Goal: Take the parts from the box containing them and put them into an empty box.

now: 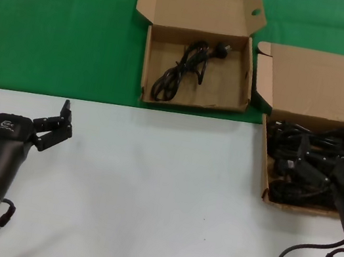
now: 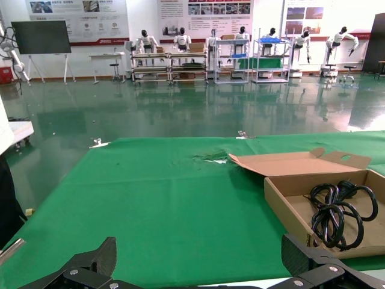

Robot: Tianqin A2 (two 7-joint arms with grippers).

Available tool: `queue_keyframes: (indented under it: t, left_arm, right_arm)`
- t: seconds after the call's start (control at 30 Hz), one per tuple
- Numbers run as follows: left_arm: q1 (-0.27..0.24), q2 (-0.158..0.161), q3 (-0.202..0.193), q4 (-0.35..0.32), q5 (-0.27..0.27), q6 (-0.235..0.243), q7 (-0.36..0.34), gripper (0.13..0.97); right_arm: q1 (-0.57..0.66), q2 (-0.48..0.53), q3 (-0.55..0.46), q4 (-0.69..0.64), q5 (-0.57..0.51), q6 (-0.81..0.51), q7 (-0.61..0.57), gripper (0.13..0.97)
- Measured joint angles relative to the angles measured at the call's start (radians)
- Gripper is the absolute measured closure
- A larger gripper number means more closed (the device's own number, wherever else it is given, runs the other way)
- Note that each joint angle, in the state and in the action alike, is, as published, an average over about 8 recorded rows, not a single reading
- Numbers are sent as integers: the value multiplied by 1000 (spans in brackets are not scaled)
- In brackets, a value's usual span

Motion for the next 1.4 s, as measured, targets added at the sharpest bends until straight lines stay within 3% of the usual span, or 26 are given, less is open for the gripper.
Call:
queue_keyframes:
  t: [1.4]
  left_arm:
    - [0,0,0,0,0,0,0,132]
  right_arm:
    - [0,0,0,0,0,0,0,129]
